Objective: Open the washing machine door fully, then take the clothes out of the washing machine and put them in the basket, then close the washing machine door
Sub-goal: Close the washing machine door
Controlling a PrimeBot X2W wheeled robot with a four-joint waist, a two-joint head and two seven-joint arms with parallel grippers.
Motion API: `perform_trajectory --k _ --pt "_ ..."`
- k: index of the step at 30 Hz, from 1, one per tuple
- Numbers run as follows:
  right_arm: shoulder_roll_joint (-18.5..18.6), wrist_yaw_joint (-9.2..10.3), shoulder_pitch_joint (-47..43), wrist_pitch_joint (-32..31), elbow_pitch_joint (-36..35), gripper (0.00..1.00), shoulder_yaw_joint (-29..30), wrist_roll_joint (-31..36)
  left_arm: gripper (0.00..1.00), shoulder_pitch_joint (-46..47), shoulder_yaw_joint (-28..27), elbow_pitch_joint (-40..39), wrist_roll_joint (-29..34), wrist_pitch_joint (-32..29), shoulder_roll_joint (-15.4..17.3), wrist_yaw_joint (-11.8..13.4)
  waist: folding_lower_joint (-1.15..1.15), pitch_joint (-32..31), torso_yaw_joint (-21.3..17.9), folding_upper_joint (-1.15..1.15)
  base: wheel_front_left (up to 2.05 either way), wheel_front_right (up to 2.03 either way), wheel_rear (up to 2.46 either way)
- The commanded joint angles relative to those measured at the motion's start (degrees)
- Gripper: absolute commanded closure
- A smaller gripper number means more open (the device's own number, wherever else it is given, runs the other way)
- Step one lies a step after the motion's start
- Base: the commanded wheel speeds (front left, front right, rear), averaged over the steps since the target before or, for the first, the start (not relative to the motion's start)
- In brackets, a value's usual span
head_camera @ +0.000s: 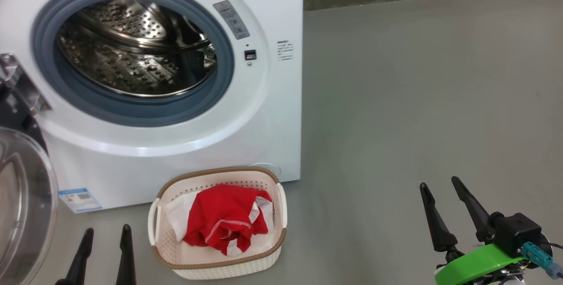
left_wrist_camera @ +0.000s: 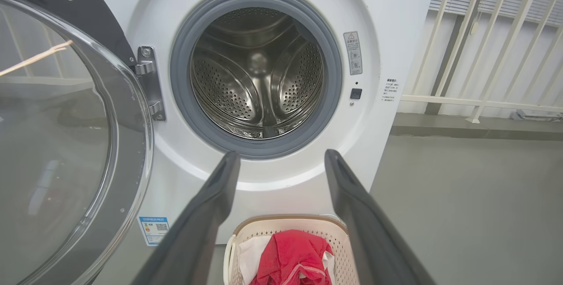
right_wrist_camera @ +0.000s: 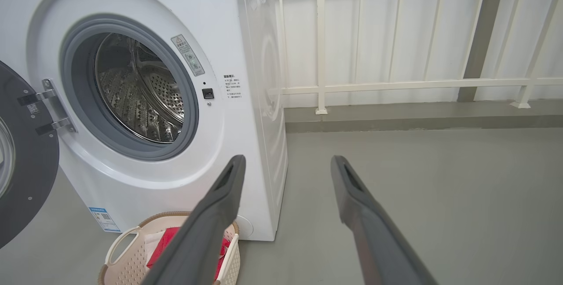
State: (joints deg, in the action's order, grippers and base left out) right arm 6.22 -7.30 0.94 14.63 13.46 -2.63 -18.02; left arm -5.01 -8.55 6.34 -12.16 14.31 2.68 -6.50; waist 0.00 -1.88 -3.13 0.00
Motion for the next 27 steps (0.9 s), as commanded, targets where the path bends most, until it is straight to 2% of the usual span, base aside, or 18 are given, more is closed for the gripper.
perform_trajectory --k 1,14,27 --pt "0.8 -0.19 0.85 0.37 -1.45 0.0 -1.2 -0.16 0.0 0.99 -2.04 -1.51 0.44 0.69 0.3 0.42 0.0 0.33 1.28 0.0 0.0 0.0 0.0" --pt "0.7 -0.19 2.63 0.37 -1.66 0.0 -3.52 -0.23 0.0 0.33 -1.22 -2.95 0.49 0.69 0.24 2.02 0.0 1.49 7.87 0.0 0.0 0.0 0.0" --pt "1.42 -0.19 4.52 0.37 -2.55 0.0 -5.16 -0.57 0.0 1.08 -1.2 -6.76 1.59 0.69 0.22 5.35 0.0 2.5 16.63 0.0 0.0 0.0 0.0"
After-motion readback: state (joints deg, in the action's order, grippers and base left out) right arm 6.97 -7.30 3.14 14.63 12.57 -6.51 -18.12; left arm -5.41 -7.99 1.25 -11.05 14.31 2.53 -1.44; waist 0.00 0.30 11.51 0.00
